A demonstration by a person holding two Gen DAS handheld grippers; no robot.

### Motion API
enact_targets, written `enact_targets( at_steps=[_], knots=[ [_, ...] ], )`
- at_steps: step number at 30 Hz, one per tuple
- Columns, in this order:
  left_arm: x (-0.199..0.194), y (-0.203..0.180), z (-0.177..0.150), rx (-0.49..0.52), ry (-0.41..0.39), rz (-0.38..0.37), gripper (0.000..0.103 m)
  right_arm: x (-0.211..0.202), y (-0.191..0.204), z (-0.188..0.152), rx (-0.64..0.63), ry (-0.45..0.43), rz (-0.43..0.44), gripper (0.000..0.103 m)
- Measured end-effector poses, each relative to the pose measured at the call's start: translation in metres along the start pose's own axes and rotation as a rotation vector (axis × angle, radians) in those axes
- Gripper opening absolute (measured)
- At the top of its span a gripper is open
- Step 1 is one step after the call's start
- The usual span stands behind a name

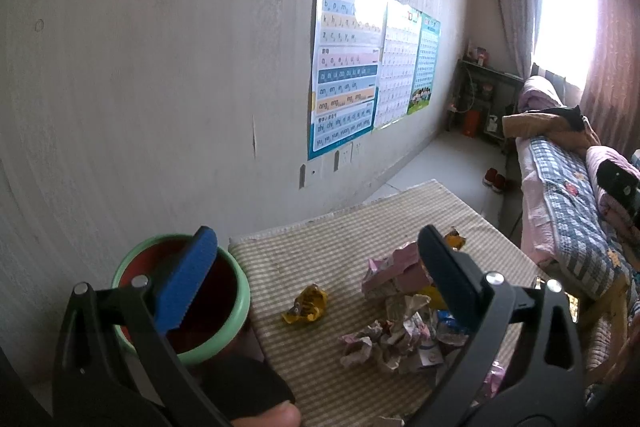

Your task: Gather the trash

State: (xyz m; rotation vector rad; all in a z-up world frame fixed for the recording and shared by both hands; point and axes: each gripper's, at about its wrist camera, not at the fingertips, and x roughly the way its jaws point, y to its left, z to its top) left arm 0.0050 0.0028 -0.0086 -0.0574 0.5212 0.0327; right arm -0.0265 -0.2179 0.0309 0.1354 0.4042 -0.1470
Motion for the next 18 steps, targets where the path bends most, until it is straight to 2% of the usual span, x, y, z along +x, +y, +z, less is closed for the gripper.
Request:
enact_targets(
  at_steps=[18],
  knots=[
    [0.0008, 0.0010, -0.0023, -0.006, 0.005, 0.000, 0.098, -0.0021, -0.0002, -0.0038, -0.005, -0.005, 0.003, 0.096]
  ],
)
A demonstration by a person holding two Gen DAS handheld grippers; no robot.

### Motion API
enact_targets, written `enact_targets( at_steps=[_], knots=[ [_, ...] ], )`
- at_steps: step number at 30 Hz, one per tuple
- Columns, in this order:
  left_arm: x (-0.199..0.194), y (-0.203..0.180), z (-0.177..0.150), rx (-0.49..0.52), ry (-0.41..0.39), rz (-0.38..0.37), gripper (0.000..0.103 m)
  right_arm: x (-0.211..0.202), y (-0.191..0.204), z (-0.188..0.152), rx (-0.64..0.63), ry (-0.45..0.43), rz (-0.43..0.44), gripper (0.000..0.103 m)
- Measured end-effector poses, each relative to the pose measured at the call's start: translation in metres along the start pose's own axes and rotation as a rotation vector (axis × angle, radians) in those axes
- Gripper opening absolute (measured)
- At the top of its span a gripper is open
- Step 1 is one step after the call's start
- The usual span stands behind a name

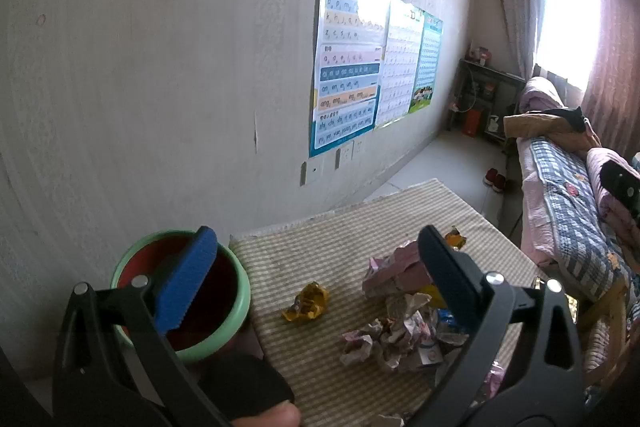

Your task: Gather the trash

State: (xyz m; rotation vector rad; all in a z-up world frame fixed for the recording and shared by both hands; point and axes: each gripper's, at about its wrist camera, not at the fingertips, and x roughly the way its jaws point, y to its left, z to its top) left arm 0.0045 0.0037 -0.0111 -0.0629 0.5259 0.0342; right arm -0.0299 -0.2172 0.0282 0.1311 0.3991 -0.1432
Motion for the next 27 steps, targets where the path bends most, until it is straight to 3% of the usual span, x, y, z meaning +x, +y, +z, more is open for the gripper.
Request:
enact_targets(
  at_steps=[27],
  knots=[
    [0.0022, 0.0019, 0.0005, -0.009, 0.016, 0.006, 0.098, 0.0001, 0.0013, 0.0018, -0.001, 0.016, 0.010, 0.096]
  ],
)
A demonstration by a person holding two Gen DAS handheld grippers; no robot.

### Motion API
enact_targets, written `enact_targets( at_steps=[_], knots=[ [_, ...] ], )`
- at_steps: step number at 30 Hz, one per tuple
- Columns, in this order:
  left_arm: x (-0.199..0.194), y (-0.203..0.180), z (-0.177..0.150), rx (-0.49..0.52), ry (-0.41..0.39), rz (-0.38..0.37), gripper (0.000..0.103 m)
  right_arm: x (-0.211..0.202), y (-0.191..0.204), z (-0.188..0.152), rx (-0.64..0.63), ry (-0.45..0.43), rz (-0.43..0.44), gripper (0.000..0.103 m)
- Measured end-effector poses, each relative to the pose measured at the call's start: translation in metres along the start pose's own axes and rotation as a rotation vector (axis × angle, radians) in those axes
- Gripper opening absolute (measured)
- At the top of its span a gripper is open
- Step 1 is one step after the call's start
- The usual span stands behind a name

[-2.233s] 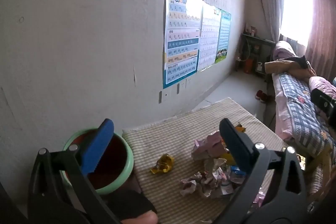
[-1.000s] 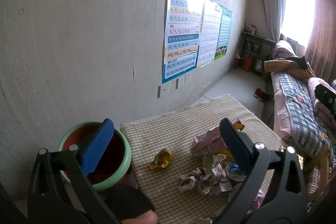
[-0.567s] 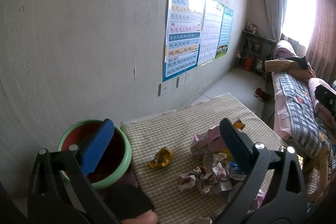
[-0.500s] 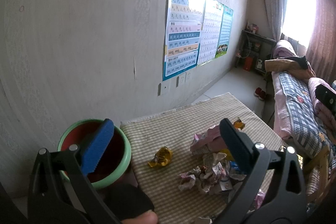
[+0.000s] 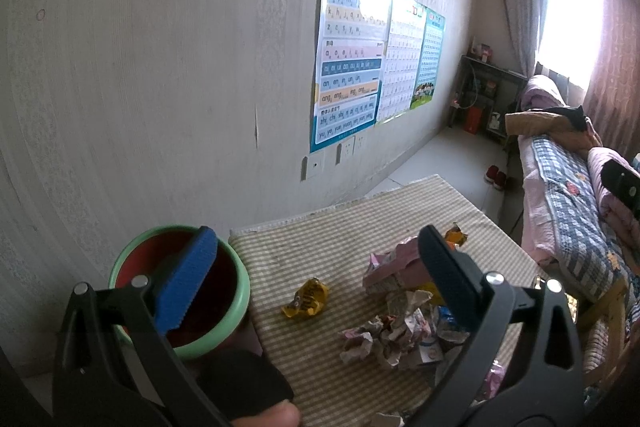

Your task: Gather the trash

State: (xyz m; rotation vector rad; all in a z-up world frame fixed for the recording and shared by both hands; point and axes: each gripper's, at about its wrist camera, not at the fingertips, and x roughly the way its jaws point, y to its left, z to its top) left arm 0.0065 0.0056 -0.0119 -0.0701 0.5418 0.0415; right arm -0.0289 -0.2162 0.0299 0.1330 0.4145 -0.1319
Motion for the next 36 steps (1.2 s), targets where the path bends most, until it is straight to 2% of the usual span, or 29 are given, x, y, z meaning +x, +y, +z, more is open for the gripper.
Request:
enact_targets(
  at_steps=[20, 24, 28, 32, 34, 36],
  knots=[
    [0.002, -0.001, 0.000, 0.005, 0.010, -0.009, 0.098, 0.004, -0.002, 0.001, 0.012, 0.011, 0.014, 0.096],
    [0.005, 0.000, -0.004, 0.022, 0.016, -0.007, 0.098, 0.014, -0.009, -0.009, 0.006, 0.051, 0.030, 0.096],
    [0.018, -0.002, -0.016, 0.073, 0.051, -0.006, 0.098, 0.030, -0.017, -0.037, -0.009, 0.145, 0.030, 0.096],
    [0.039, -0.010, -0.034, 0.121, 0.145, -0.114, 0.097, 0.037, -0.022, -0.063, -0.036, 0.203, 0.040, 0.096],
    [0.049, -0.018, -0.044, 0.140, 0.187, -0.163, 0.091, 0.040, -0.022, -0.076, -0.060, 0.232, 0.044, 0.096],
    [0.061, -0.027, -0.051, 0.157, 0.236, -0.203, 0.079, 0.040, -0.024, -0.088, -0.083, 0.252, 0.037, 0.096]
  ],
)
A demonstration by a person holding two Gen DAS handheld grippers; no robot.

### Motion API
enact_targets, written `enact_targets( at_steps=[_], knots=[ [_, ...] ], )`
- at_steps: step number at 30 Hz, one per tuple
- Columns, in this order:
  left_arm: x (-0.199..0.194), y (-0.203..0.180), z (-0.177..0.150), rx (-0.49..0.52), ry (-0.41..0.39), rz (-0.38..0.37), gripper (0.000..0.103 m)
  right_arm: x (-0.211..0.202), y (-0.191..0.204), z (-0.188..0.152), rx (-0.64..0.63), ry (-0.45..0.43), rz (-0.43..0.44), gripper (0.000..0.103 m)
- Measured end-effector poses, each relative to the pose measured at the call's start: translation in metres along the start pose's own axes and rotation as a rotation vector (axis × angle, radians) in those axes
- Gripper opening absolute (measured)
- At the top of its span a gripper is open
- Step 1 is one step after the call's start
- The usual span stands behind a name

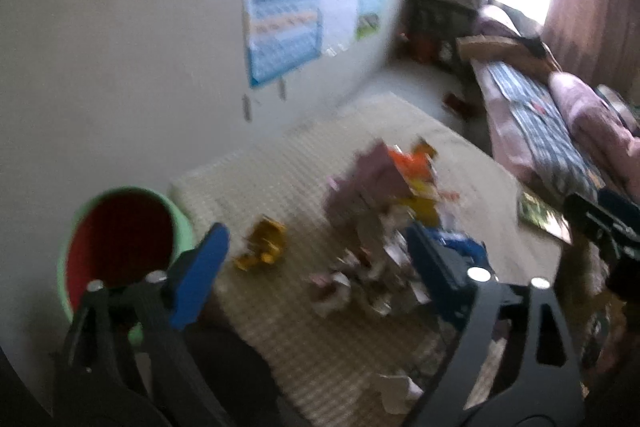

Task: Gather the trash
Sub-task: 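Reach the left tool into the pile and grasp crumpled white paper, then carry the paper over the bucket with the left tool while the right tool grasps a yellow candy wrapper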

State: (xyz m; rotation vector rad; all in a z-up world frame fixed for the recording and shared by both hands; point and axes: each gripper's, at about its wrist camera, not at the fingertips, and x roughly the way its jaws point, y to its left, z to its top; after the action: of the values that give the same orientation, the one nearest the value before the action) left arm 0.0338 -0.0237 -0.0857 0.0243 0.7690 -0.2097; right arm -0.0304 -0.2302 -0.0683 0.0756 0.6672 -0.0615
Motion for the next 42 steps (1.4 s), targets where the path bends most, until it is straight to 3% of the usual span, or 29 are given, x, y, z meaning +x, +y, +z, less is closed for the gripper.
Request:
enact_targets(
  at_steps=[6, 9, 14, 16, 17, 18, 20, 22, 30, 39, 42],
  knots=[
    [0.043, -0.035, -0.003, 0.109, 0.090, -0.119, 0.058, 0.009, -0.011, -0.017, -0.004, 0.055, -0.007, 0.096],
    [0.067, -0.052, -0.007, 0.155, 0.152, -0.140, 0.057, 0.013, -0.016, -0.021, -0.002, 0.077, -0.009, 0.096],
    [0.086, -0.050, -0.019, 0.142, 0.211, -0.111, 0.058, 0.015, -0.022, -0.022, 0.013, 0.085, 0.000, 0.096],
    [0.090, -0.047, -0.024, 0.133, 0.222, -0.114, 0.057, 0.019, -0.022, -0.022, 0.009, 0.101, 0.014, 0.090],
    [0.090, -0.046, -0.024, 0.132, 0.221, -0.121, 0.049, 0.021, -0.022, -0.021, 0.006, 0.107, 0.019, 0.090],
    [0.091, -0.046, -0.024, 0.135, 0.229, -0.120, 0.034, 0.023, -0.021, -0.021, 0.001, 0.116, 0.028, 0.089],
    [0.088, -0.043, -0.024, 0.127, 0.230, -0.124, 0.031, 0.029, -0.020, -0.022, -0.011, 0.136, 0.041, 0.084],
    [0.082, -0.040, -0.022, 0.112, 0.220, -0.132, 0.019, 0.035, -0.017, -0.021, -0.028, 0.170, 0.060, 0.078],
    [0.040, -0.022, -0.013, 0.062, 0.123, -0.116, 0.020, 0.071, 0.000, -0.014, -0.080, 0.291, 0.158, 0.067],
    [0.017, 0.012, -0.009, -0.042, 0.076, -0.074, 0.020, 0.124, 0.026, -0.018, -0.197, 0.429, 0.113, 0.065],
    [0.015, 0.023, -0.009, -0.075, 0.071, -0.069, 0.020, 0.134, 0.027, -0.022, -0.199, 0.460, 0.107, 0.047]
  ],
)
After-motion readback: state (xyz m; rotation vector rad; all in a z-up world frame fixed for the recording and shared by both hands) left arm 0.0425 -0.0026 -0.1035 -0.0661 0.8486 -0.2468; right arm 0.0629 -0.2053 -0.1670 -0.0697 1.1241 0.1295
